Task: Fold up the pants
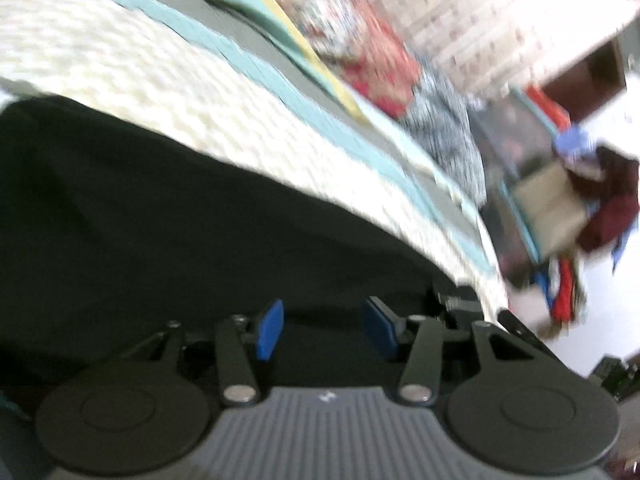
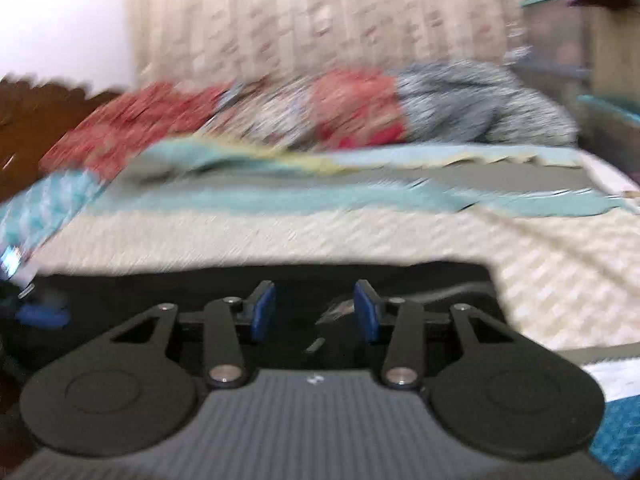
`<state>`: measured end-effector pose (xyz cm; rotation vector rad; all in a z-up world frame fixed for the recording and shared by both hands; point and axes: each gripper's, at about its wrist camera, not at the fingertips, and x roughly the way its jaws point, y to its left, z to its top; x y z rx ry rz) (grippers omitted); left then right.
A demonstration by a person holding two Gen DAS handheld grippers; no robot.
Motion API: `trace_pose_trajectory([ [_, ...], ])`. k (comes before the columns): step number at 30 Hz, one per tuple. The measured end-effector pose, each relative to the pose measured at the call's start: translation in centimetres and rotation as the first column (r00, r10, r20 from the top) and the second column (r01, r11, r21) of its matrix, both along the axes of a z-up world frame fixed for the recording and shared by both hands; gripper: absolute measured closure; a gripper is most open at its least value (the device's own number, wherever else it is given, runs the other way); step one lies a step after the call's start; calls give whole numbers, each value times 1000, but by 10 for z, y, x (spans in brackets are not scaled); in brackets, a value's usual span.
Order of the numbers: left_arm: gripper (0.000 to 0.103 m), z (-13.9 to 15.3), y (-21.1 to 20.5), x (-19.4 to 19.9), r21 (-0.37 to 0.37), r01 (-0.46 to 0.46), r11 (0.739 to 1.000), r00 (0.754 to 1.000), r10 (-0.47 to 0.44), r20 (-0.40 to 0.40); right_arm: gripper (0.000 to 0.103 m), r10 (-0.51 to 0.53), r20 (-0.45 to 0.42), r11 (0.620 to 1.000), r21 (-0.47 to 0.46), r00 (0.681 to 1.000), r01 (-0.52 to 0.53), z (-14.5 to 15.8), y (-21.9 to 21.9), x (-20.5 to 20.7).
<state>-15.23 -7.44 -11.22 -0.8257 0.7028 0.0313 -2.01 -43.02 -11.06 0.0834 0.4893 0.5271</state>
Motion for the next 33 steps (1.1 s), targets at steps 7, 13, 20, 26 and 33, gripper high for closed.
trace_pose_trajectory([
  [7, 56, 11, 57, -46, 13, -196, 980, 980, 195, 47, 76, -157, -351, 982, 43, 923, 183, -82, -30, 60],
  [13, 43, 18, 109, -120, 53, -417, 907, 908, 414, 65, 72, -211, -322, 970, 43, 923, 237, -53, -31, 53],
  [20, 15, -28, 136, -153, -90, -541, 836, 840, 542, -15, 73, 89, -274, 988, 145, 958, -50, -24, 50, 11],
  [26, 1, -71, 130, -140, -285, -523, 803, 845, 533, -47, 84, 467, -346, 883, 138, 814, -448, -31, 195, -21],
  [33, 61, -84, 120, -111, -252, -480, 840, 867, 498, 8, 90, 518, -558, 827, 134, 649, -545, -78, 300, -21],
])
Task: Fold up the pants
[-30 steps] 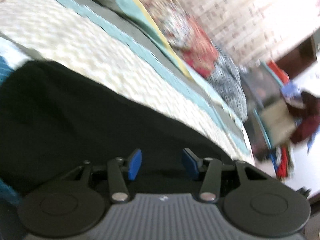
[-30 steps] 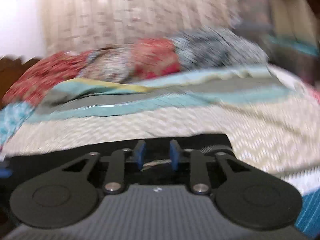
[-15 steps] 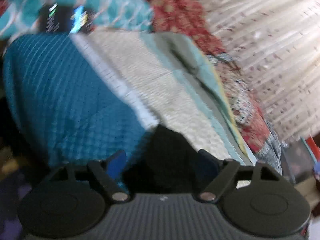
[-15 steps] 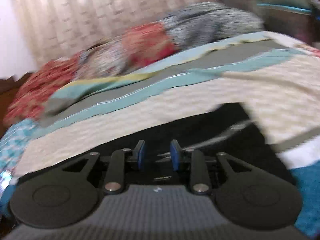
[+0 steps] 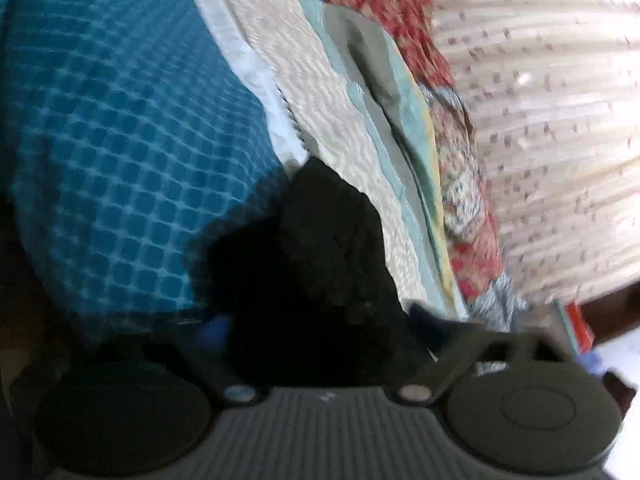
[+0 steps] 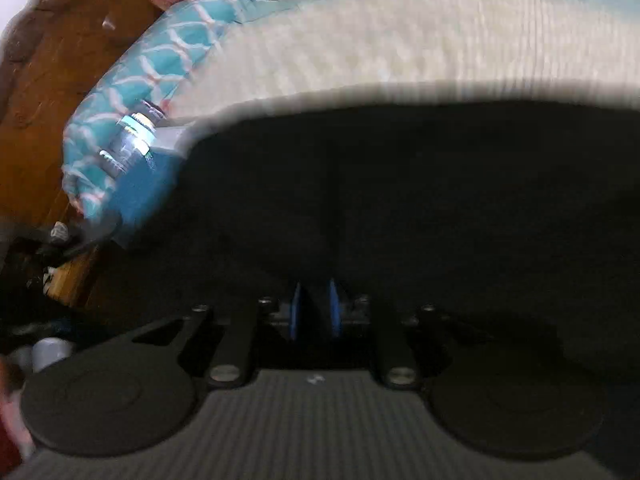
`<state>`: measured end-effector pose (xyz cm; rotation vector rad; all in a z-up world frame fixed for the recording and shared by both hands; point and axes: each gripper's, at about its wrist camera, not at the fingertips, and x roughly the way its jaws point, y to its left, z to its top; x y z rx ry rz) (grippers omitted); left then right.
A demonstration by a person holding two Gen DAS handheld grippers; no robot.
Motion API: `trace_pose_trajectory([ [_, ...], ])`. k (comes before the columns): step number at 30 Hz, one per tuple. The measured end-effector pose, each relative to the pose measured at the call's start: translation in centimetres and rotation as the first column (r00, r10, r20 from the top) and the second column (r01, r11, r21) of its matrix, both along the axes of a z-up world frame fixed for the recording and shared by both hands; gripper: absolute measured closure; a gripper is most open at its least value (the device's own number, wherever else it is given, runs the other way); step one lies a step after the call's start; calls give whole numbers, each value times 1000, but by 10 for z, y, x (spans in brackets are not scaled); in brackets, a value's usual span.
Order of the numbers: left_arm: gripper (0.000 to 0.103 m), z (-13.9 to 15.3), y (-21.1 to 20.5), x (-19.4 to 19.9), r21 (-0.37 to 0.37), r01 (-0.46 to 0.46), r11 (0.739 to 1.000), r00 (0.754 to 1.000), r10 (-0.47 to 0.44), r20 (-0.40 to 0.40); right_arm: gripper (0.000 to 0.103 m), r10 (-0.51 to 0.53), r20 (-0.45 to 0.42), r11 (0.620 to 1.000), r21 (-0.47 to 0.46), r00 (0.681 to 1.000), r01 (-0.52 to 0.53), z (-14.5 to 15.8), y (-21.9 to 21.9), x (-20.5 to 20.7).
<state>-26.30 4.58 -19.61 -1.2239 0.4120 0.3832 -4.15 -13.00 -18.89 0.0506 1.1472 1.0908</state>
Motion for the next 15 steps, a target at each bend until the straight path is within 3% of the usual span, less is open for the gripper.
trace_pose_trajectory([
  [2, 70, 1, 0, 10, -10, 32, 999, 999, -31, 33, 90, -35, -78, 999, 13, 996, 36, -3, 0, 13],
  [4, 71, 14, -7, 17, 37, 60, 998, 996, -62, 61, 90, -41, -137, 999, 23, 990, 44, -1, -10, 21],
  [6, 71, 38, -24, 32, 188, 120, 975, 991, -130, 37, 86, -46, -180, 996, 72, 983, 60, 2, -24, 20],
  [8, 71, 59, -43, 47, 315, 189, 930, 979, -204, 13, 85, -66, -262, 985, 137, 963, 105, 0, -38, 19],
  [9, 71, 69, -54, 57, 377, 232, 897, 969, -248, -7, 85, -84, -286, 975, 173, 955, 138, 2, -50, 22],
  [11, 71, 83, -82, 78, 495, 329, 804, 938, -338, -76, 85, -146, -281, 953, 219, 948, 212, 10, -78, 29],
  [13, 71, 90, -108, 96, 557, 410, 723, 903, -408, -135, 84, -218, -266, 928, 242, 939, 284, 18, -110, 36],
  [15, 70, 87, -140, 114, 590, 508, 628, 849, -478, -223, 84, -292, -239, 900, 258, 926, 351, 26, -144, 42],
])
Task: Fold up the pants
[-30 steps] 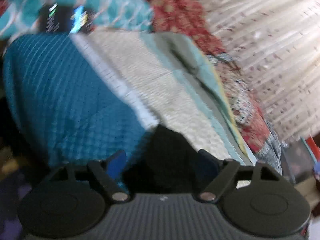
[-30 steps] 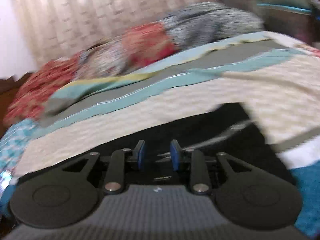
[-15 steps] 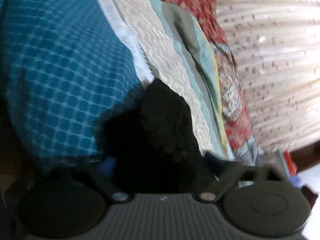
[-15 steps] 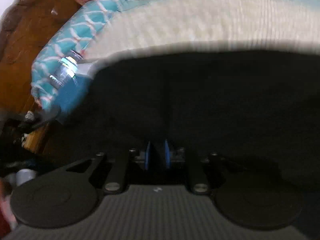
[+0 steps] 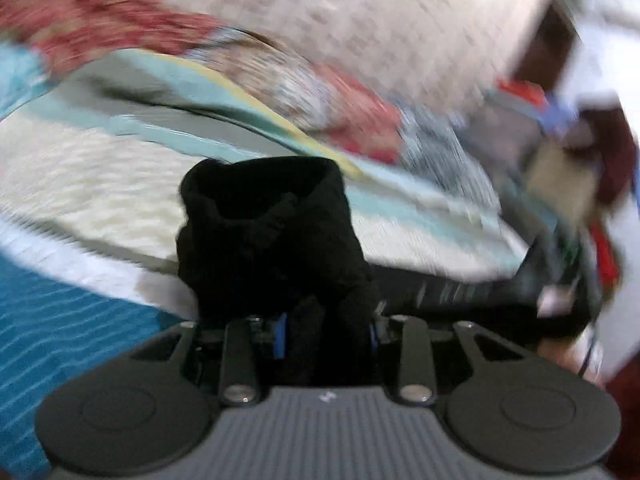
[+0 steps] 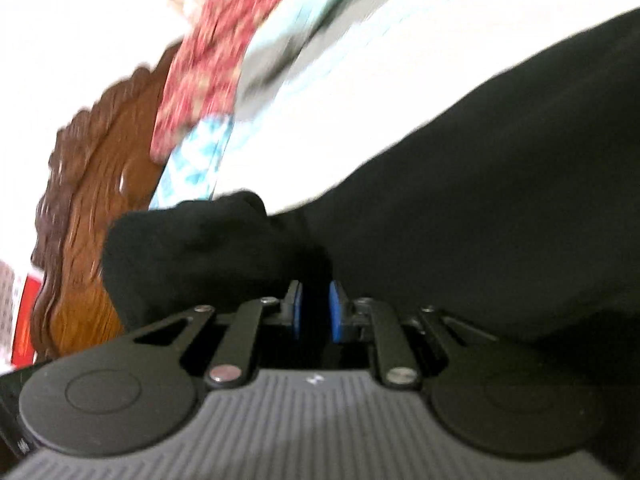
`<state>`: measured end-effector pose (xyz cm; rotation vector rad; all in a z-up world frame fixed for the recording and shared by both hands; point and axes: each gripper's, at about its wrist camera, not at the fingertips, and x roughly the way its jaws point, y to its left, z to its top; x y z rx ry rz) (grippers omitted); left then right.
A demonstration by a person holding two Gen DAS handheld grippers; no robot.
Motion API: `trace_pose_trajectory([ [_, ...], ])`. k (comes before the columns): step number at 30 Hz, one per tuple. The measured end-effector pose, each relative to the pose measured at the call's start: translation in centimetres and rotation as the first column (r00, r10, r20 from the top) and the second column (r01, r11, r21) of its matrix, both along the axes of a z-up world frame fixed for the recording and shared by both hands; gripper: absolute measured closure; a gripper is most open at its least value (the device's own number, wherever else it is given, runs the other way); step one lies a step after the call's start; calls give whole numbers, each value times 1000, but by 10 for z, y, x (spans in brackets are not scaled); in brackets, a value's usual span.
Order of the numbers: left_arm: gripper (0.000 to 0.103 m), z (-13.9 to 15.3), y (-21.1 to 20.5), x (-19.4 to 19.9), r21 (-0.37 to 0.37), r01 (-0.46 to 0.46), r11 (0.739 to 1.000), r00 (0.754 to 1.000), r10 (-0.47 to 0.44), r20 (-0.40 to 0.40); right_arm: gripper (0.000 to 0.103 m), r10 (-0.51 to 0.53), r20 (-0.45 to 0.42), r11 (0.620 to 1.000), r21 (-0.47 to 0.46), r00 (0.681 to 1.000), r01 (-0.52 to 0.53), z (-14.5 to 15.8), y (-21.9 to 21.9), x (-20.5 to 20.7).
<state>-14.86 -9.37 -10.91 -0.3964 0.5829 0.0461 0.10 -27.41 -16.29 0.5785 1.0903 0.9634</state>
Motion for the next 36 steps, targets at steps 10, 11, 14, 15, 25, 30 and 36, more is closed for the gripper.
trace_pose_trajectory([
  [10, 26, -23, -85, 28, 216, 320, 923, 931, -263, -255, 74, -254, 57, 967, 0, 966, 254, -4, -71, -7],
  [11, 26, -14, -77, 20, 167, 310, 936, 936, -269, -229, 74, -236, 75, 972, 7, 969, 236, 0, -67, -8],
  [14, 21, 16, -32, -1, -73, 236, 969, 969, -240, -63, 74, -183, 177, 983, 24, 967, 182, 17, -62, -18],
  [15, 20, 22, -18, -8, -136, 199, 971, 979, -203, -19, 74, -164, 237, 986, 21, 958, 164, 24, -56, -24],
  [25, 48, -11, 42, 16, -410, -68, 909, 996, 38, -81, 75, 84, 325, 969, -248, 942, 0, -17, -9, -17],
  [30, 48, -30, 14, 57, -351, -60, 934, 988, 5, -155, 74, 59, 253, 978, -207, 966, -5, -22, -10, 2],
  [36, 49, -59, -3, 75, -134, -80, 988, 962, 42, -269, 60, -76, 277, 993, -65, 958, 97, 7, -69, -6],
])
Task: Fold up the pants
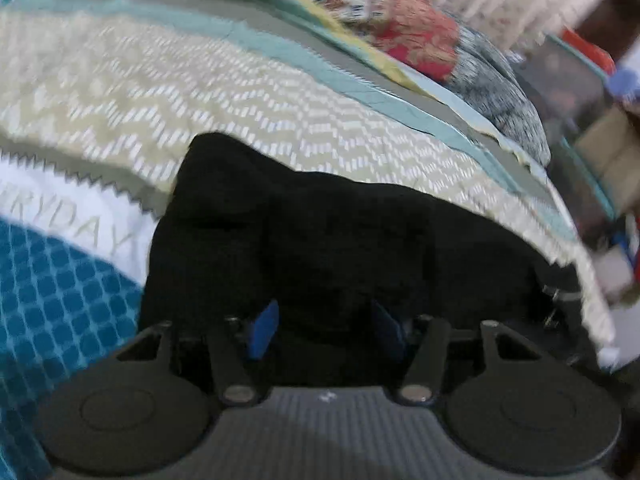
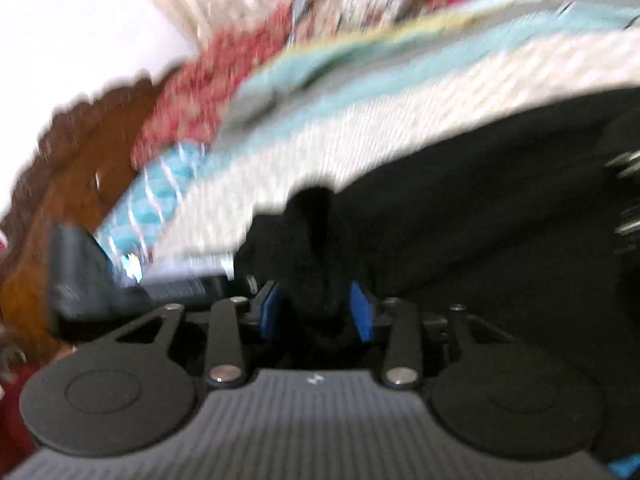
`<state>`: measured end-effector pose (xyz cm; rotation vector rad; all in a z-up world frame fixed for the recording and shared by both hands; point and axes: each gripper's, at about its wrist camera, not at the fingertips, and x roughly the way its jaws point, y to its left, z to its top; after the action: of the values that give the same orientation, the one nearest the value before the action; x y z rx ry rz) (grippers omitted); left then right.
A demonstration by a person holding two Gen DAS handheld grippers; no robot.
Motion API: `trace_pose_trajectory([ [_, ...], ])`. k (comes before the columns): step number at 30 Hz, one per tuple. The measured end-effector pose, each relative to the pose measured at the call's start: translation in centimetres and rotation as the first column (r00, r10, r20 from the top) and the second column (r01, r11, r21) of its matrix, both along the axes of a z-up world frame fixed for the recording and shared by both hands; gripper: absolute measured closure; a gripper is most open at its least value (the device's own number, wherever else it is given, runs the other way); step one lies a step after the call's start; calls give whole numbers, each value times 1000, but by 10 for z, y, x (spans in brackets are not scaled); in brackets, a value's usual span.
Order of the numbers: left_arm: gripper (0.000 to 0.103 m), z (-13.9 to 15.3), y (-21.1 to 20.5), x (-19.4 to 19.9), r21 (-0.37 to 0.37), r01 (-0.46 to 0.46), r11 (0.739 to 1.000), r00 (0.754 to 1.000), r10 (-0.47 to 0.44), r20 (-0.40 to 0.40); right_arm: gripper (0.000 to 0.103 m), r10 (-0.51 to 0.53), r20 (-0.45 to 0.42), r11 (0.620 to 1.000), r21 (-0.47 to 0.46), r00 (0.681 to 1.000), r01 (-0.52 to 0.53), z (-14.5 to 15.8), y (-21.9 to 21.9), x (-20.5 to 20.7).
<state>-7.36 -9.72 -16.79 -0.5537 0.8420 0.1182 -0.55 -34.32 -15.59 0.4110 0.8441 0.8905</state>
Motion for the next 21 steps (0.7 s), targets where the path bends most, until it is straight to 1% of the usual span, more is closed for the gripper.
trace_pose_trajectory([
  [2, 50, 6, -2, 1, 8, -3, 1000, 1000, 3, -25, 60, -98, 85, 995, 17, 991, 97, 18, -43, -3],
  [3, 49, 10, -1, 1, -10, -17, 1000, 999, 16, -40, 59, -152, 123, 988, 17, 981, 152, 23, -58, -2],
  [4, 49, 16, 2, 0, -47, -37, 998, 998, 35, -45, 55, -219, 160, 975, 13, 962, 220, 28, -76, -1],
  [5, 46, 24, 5, -3, -103, -47, 994, 999, 46, -16, 49, -284, 189, 958, 7, 940, 288, 31, -93, 1],
  [6, 44, 31, 7, -6, -148, -46, 988, 998, 50, 23, 45, -354, 212, 932, -1, 911, 363, 32, -112, 2],
  [7, 42, 39, 7, -8, -181, -41, 983, 997, 53, 62, 40, -409, 222, 907, -6, 885, 421, 29, -130, 4],
  [8, 40, 46, 7, -8, -195, -37, 980, 994, 56, 89, 38, -463, 221, 879, -12, 858, 477, 24, -146, 7],
  [10, 40, 56, 2, -4, -201, -24, 979, 993, 46, 106, 37, -560, 173, 819, -37, 811, 573, 8, -176, 15],
  [12, 40, 62, -6, 4, -217, 2, 976, 994, 22, 108, 37, -603, 121, 790, -52, 789, 611, -9, -189, 21],
  [13, 40, 65, -11, 10, -229, 22, 973, 994, 2, 106, 37, -612, 93, 784, -60, 785, 618, -17, -193, 23],
  [15, 39, 69, -21, 22, -241, 59, 969, 994, -36, 101, 37, -609, 38, 789, -70, 792, 610, -31, -193, 29],
  [16, 39, 72, -28, 30, -238, 82, 968, 994, -61, 95, 47, -601, 6, 797, -77, 799, 600, -35, -191, 32],
  [17, 38, 75, -35, 34, -230, 100, 968, 992, -80, 93, 80, -578, -29, 814, -82, 815, 575, -40, -187, 34],
  [18, 36, 79, -43, 42, -219, 122, 968, 990, -104, 93, 84, -557, -42, 829, -89, 829, 552, -41, -185, 35],
  [19, 35, 83, -51, 49, -213, 145, 966, 987, -128, 94, 85, -555, -23, 828, -102, 831, 551, -37, -178, 33],
  [20, 32, 88, -60, 56, -212, 167, 963, 984, -149, 97, 85, -543, 0, 835, -100, 840, 540, -28, -172, 29],
  [21, 27, 93, -70, 64, -213, 193, 958, 979, -174, 103, 85, -518, 18, 852, -77, 855, 518, -18, -166, 25],
])
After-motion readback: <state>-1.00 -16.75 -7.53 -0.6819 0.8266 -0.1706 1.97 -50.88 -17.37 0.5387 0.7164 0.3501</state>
